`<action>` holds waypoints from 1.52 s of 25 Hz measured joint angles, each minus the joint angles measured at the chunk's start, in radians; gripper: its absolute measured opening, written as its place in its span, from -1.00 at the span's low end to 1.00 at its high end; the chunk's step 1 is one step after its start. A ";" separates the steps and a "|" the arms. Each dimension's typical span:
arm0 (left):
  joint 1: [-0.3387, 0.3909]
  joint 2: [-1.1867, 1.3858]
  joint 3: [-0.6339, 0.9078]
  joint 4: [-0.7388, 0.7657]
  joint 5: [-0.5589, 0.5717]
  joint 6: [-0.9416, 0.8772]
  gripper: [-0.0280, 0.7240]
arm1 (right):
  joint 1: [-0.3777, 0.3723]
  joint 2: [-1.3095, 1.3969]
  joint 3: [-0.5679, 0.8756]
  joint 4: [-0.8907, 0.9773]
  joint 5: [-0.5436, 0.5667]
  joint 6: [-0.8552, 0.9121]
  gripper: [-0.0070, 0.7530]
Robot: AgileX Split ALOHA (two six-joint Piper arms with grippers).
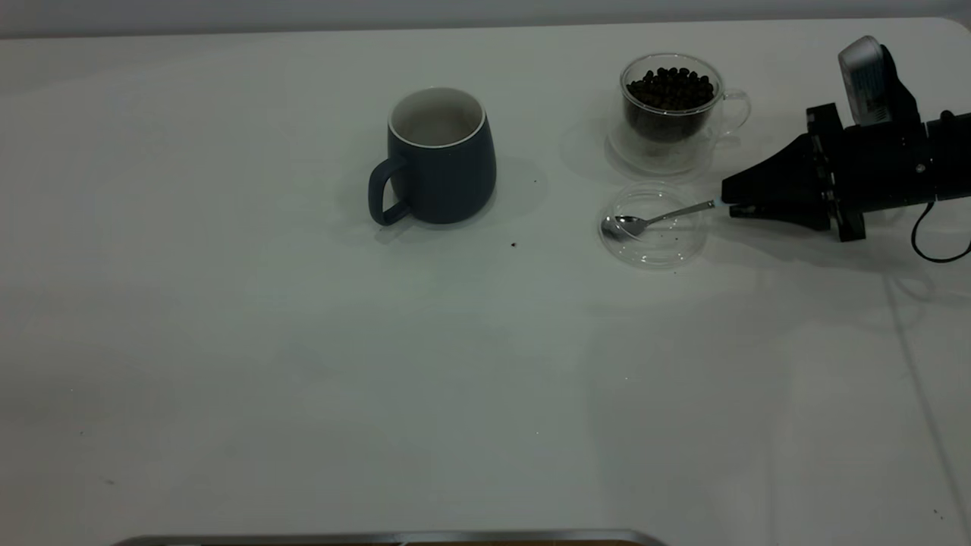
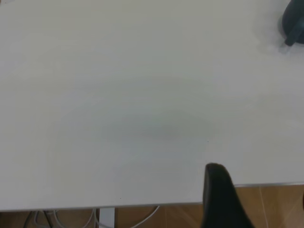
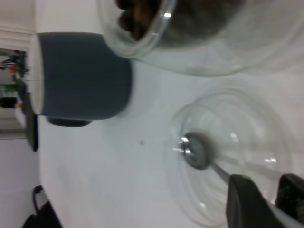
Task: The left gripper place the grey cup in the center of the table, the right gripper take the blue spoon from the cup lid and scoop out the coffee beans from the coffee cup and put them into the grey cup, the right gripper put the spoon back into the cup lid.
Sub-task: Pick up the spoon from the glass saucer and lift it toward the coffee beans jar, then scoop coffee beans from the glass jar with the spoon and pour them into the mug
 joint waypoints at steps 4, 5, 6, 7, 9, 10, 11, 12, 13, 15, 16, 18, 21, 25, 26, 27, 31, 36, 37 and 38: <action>0.000 0.000 0.000 0.000 0.000 -0.002 0.34 | 0.000 -0.001 0.000 0.005 0.024 0.000 -0.72; 0.000 0.000 0.000 0.000 0.000 -0.002 0.34 | 0.000 -0.001 0.000 0.005 0.024 0.000 -0.72; 0.000 0.000 0.000 0.000 0.000 -0.002 0.34 | 0.000 -0.001 0.000 0.005 0.026 0.000 -0.72; 0.000 0.000 0.000 0.000 0.000 -0.002 0.34 | 0.000 -0.001 0.000 0.005 0.029 0.000 -0.72; 0.000 0.000 0.000 0.000 0.000 -0.002 0.34 | 0.000 -0.002 0.000 0.004 0.033 0.000 -0.72; 0.000 0.000 0.000 0.000 0.000 -0.002 0.34 | -0.001 -0.004 0.000 0.001 0.034 0.000 -0.72; 0.000 0.000 0.000 0.000 0.000 -0.002 0.34 | -0.001 -0.009 0.000 -0.005 0.034 0.000 -0.72; 0.000 0.000 0.000 0.000 0.000 -0.002 0.34 | -0.001 -0.013 0.000 -0.013 0.034 0.000 -0.72; 0.000 0.000 0.000 0.000 0.000 -0.002 0.34 | -0.001 -0.021 0.000 -0.023 0.034 0.000 -0.72; 0.000 0.000 0.000 0.000 0.000 -0.002 0.34 | -0.001 -0.033 0.000 -0.040 0.034 0.003 -0.72; 0.000 0.000 0.000 0.000 0.000 -0.002 0.34 | -0.001 -0.040 0.000 -0.048 0.034 0.007 -0.72; 0.000 0.000 0.000 0.000 0.000 -0.002 0.34 | -0.004 -0.048 0.000 -0.059 0.037 0.013 -0.72; 0.000 0.000 0.000 0.000 0.000 -0.002 0.34 | -0.013 -0.071 0.000 -0.071 0.045 0.018 -0.72; 0.000 0.000 0.000 0.000 0.000 -0.002 0.34 | -0.026 -0.119 0.000 -0.100 0.051 0.035 -0.72; 0.000 0.000 0.000 0.000 0.000 -0.002 0.34 | -0.027 -0.132 0.000 -0.111 0.057 0.041 -0.72; 0.000 0.000 0.000 0.000 0.000 -0.002 0.34 | -0.028 -0.143 0.000 -0.122 0.066 0.046 -0.72; 0.000 0.000 0.000 0.000 0.000 -0.001 0.34 | -0.029 -0.188 0.000 -0.156 0.090 0.060 -0.72; 0.000 0.000 0.000 0.000 0.000 0.000 0.34 | -0.029 -0.255 0.000 -0.113 0.093 0.060 -0.72; 0.000 0.000 0.000 0.000 0.000 0.000 0.34 | -0.029 -0.267 0.000 -0.090 0.093 0.062 -0.72; 0.000 0.000 0.000 0.000 0.000 0.000 0.34 | -0.029 -0.276 0.000 -0.060 0.093 0.063 -0.72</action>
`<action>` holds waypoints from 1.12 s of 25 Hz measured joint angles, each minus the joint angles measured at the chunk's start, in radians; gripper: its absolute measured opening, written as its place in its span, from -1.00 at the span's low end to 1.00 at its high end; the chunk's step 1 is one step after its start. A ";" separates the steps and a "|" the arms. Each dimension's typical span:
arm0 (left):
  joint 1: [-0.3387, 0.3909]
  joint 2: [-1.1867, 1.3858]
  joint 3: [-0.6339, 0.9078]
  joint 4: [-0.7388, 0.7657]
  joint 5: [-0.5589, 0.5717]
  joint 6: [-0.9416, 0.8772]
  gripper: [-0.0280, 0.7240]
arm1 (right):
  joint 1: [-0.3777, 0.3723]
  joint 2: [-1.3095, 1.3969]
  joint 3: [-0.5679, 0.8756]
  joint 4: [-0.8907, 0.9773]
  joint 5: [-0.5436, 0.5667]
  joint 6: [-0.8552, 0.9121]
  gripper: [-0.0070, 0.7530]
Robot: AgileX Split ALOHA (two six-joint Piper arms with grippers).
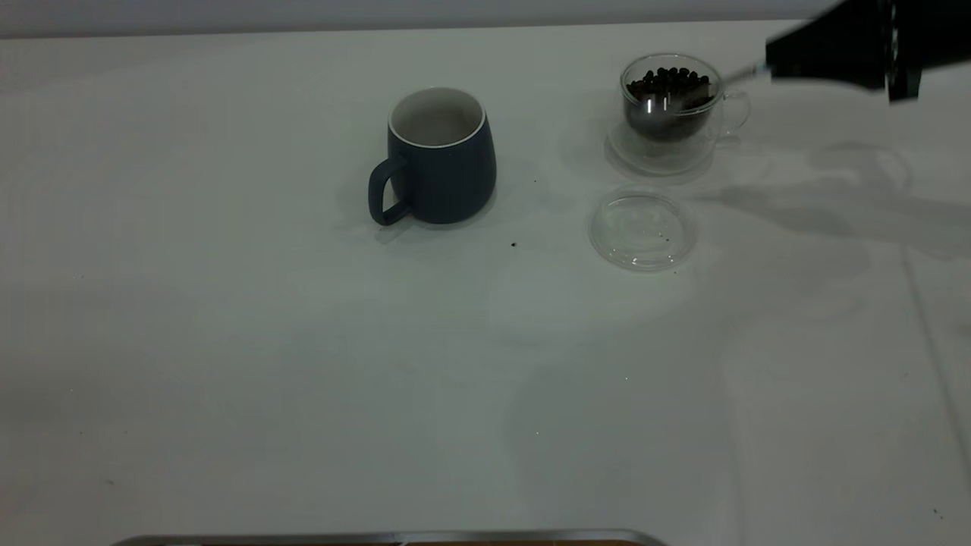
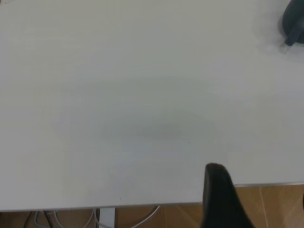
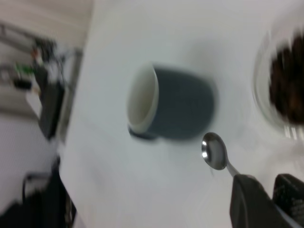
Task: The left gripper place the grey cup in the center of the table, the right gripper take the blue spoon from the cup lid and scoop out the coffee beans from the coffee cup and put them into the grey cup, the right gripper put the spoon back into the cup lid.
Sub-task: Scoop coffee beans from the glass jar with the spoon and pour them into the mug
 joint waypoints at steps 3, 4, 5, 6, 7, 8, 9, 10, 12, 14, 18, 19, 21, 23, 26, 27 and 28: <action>0.000 0.000 0.000 0.000 0.000 0.000 0.34 | 0.007 -0.007 -0.023 0.040 -0.023 0.017 -0.72; 0.000 0.000 0.000 0.000 0.000 0.000 0.34 | 0.011 -0.007 -0.036 0.042 -0.055 0.032 -0.72; 0.000 0.000 0.000 0.000 0.000 0.000 0.34 | 0.017 -0.007 -0.051 0.042 -0.088 0.044 -0.72; 0.000 0.000 0.000 0.000 0.000 0.000 0.34 | 0.019 -0.006 -0.067 0.041 -0.114 0.059 -0.72; 0.000 0.000 0.000 0.000 0.000 0.000 0.34 | 0.019 -0.005 -0.081 0.040 -0.138 0.072 -0.72; 0.000 0.000 0.000 0.000 0.000 0.000 0.34 | 0.019 -0.004 -0.095 0.034 -0.158 0.082 -0.72; 0.000 0.000 0.000 0.000 0.000 0.000 0.34 | 0.019 -0.002 -0.106 0.029 -0.171 0.094 -0.72; 0.000 0.000 0.000 0.000 0.000 0.000 0.34 | 0.019 0.004 -0.114 0.028 -0.180 0.105 -0.72; 0.000 0.000 0.000 0.000 0.000 0.000 0.34 | 0.018 0.022 -0.123 0.028 -0.195 0.118 -0.72; 0.000 0.000 0.000 0.000 0.000 0.000 0.34 | 0.018 0.048 -0.125 0.029 -0.209 0.127 -0.72; 0.000 0.000 0.000 0.000 0.000 0.000 0.34 | 0.018 0.076 -0.125 0.035 -0.236 0.131 -0.72; 0.000 0.000 0.000 0.000 0.000 0.000 0.34 | 0.018 0.080 -0.125 0.037 -0.245 0.131 -0.72; 0.000 0.000 0.000 0.000 0.000 0.000 0.34 | 0.018 0.089 -0.125 0.043 -0.246 0.131 -0.72; 0.000 0.000 0.000 0.000 0.000 0.000 0.34 | 0.018 0.097 -0.126 0.055 -0.246 0.132 -0.72; 0.000 0.000 0.000 0.000 0.000 0.000 0.34 | 0.018 0.112 -0.127 0.074 -0.245 0.132 -0.72; 0.000 0.000 0.000 0.000 0.000 0.000 0.34 | 0.018 0.116 -0.128 0.080 -0.245 0.132 -0.72; 0.000 0.000 0.000 0.000 0.000 0.000 0.34 | 0.018 0.120 -0.128 0.081 -0.247 0.132 -0.72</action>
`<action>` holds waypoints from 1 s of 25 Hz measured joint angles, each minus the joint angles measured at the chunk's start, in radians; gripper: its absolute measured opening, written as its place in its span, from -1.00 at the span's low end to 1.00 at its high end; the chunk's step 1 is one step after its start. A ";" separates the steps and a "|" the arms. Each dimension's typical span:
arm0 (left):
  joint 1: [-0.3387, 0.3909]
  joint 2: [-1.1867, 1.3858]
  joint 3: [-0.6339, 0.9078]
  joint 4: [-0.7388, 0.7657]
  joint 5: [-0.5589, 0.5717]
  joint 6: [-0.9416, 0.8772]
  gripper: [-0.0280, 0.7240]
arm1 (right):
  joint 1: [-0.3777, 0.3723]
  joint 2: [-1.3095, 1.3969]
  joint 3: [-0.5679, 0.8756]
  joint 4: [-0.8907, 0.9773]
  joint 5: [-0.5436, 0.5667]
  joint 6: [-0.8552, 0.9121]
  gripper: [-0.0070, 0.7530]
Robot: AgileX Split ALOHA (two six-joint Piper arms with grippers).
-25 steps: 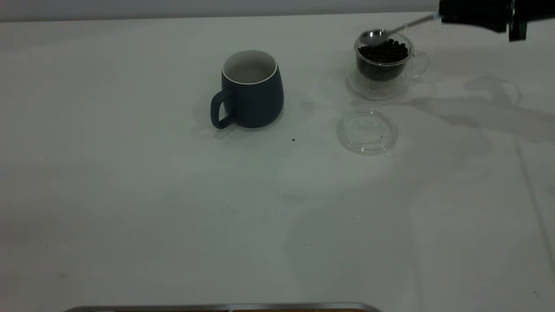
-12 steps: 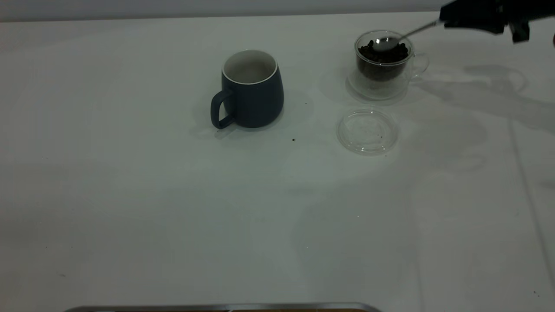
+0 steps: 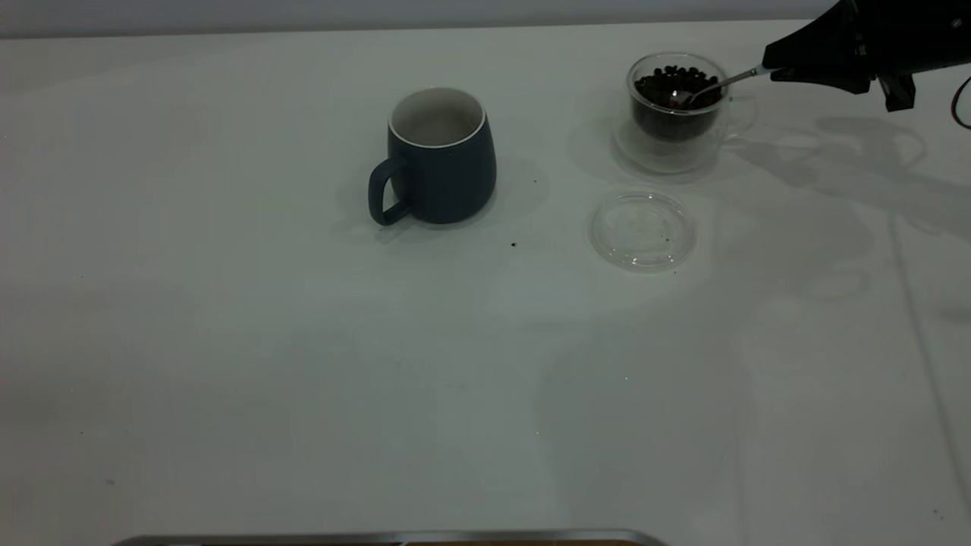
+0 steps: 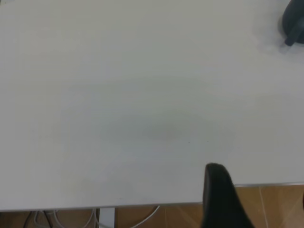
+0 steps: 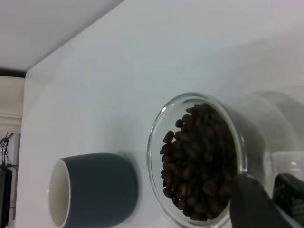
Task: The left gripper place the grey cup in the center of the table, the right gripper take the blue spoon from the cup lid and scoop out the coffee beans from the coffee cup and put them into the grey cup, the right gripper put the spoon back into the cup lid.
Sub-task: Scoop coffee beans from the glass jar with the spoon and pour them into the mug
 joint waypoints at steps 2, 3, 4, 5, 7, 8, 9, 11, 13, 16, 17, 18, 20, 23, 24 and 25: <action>0.000 0.000 0.000 0.000 0.000 0.000 0.34 | 0.000 0.002 0.000 0.000 -0.006 0.000 -0.72; 0.000 0.000 0.000 0.000 0.000 0.000 0.34 | 0.000 0.003 0.000 0.000 -0.008 0.000 -0.72; 0.000 0.000 0.000 0.000 0.000 0.000 0.34 | 0.000 0.003 0.000 0.001 -0.009 0.000 -0.72; 0.000 0.000 0.000 0.000 0.000 -0.001 0.34 | 0.000 0.003 0.000 0.001 -0.009 0.000 -0.72; 0.000 0.000 0.000 0.000 0.000 -0.002 0.34 | 0.000 0.003 0.000 0.002 -0.007 0.001 -0.72; 0.000 0.000 0.000 0.000 0.000 -0.002 0.34 | 0.000 0.003 0.000 0.002 -0.004 0.004 -0.72; 0.000 0.000 0.000 0.000 0.000 -0.002 0.34 | 0.000 0.003 0.000 0.002 -0.002 0.007 -0.72; 0.000 0.000 0.000 0.000 0.000 -0.002 0.34 | 0.000 0.005 0.000 0.001 0.004 0.014 -0.72; 0.000 0.000 0.000 0.000 0.000 -0.002 0.34 | 0.000 0.005 0.000 0.000 0.006 0.019 -0.72; 0.000 0.000 0.000 0.000 0.000 -0.002 0.34 | 0.000 0.005 0.000 0.000 0.009 0.033 -0.72; 0.000 0.000 0.000 0.000 0.000 -0.002 0.34 | -0.001 0.005 0.000 0.000 0.009 0.035 -0.72; 0.000 0.000 0.000 0.000 0.000 -0.002 0.34 | -0.002 0.005 0.000 0.000 0.010 0.037 -0.72; 0.000 0.000 0.000 0.000 0.000 -0.002 0.34 | -0.003 0.005 0.000 0.000 0.010 0.045 -0.72; 0.000 0.000 0.000 0.000 0.000 -0.002 0.34 | -0.012 0.005 0.000 0.000 0.019 0.050 -0.72; 0.000 0.000 0.000 0.000 0.000 -0.002 0.34 | -0.015 0.005 0.000 0.000 0.027 0.051 -0.72; 0.000 0.000 0.000 0.000 0.000 -0.002 0.34 | -0.020 0.005 0.000 0.000 0.034 0.051 -0.72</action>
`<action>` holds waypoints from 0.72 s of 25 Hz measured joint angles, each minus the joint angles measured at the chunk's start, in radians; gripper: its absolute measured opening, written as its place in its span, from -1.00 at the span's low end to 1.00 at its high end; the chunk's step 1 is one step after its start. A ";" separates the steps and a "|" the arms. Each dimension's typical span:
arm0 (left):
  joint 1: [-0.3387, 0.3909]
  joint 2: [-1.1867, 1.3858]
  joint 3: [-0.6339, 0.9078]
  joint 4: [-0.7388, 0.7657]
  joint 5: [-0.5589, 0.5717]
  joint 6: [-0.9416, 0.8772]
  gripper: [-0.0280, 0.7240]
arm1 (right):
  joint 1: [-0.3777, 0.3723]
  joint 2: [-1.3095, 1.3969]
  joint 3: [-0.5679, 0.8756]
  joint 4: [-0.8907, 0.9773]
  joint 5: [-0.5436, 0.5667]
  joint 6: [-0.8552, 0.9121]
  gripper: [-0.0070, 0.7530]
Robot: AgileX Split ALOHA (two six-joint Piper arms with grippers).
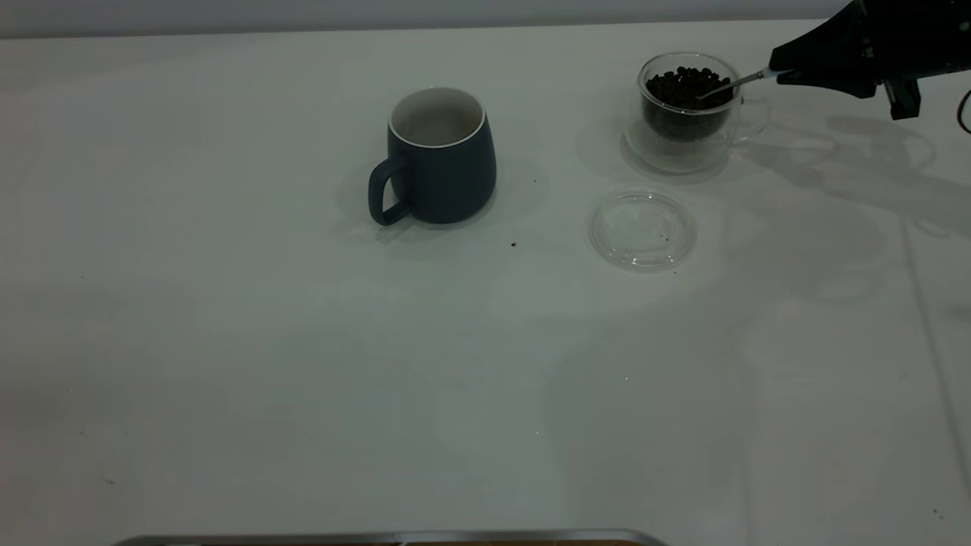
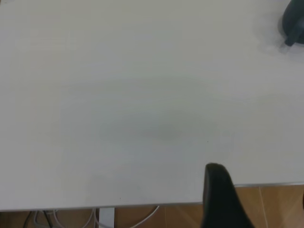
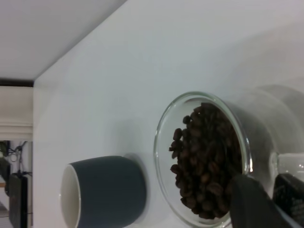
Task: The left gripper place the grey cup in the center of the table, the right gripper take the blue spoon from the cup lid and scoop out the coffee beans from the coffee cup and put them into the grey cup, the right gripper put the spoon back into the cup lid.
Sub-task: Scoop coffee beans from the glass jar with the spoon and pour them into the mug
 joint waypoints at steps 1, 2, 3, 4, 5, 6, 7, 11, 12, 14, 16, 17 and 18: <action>0.000 0.000 0.000 0.000 0.000 0.000 0.34 | -0.001 0.000 0.000 0.000 0.008 0.000 -0.72; 0.000 0.000 0.000 0.000 0.000 0.000 0.34 | -0.002 0.000 0.000 0.000 0.011 0.000 -0.72; 0.000 0.000 0.000 0.000 0.000 0.000 0.34 | -0.005 0.000 0.000 0.000 0.015 0.000 -0.72; 0.000 0.000 0.000 0.000 0.000 0.000 0.34 | -0.009 0.000 0.000 0.000 0.018 0.000 -0.72; 0.000 0.000 0.000 0.000 0.000 0.001 0.34 | -0.011 0.000 0.000 0.000 0.019 0.000 -0.72; 0.000 0.000 0.000 0.000 0.000 0.001 0.34 | -0.013 0.000 0.000 0.000 0.021 0.000 -0.72; 0.000 0.000 0.000 0.000 0.000 0.001 0.34 | -0.018 0.000 0.000 0.000 0.022 0.004 -0.72; 0.000 0.000 0.000 0.000 0.000 0.001 0.34 | -0.030 0.000 0.000 0.000 0.039 0.012 -0.72; 0.000 0.000 0.000 0.000 0.000 0.001 0.34 | -0.031 0.001 0.000 0.001 0.046 0.014 -0.72; 0.000 0.000 0.000 0.000 0.000 0.002 0.34 | -0.035 0.009 -0.001 0.004 0.058 0.017 -0.72; 0.000 0.000 0.000 0.000 0.000 0.002 0.34 | -0.041 0.019 -0.002 0.008 0.066 0.018 -0.72; 0.000 0.000 0.000 0.000 0.000 0.002 0.34 | -0.041 0.026 -0.002 0.014 0.071 0.020 -0.72; 0.000 0.000 0.000 0.000 0.000 0.002 0.34 | -0.044 0.032 -0.002 0.022 0.081 0.023 -0.72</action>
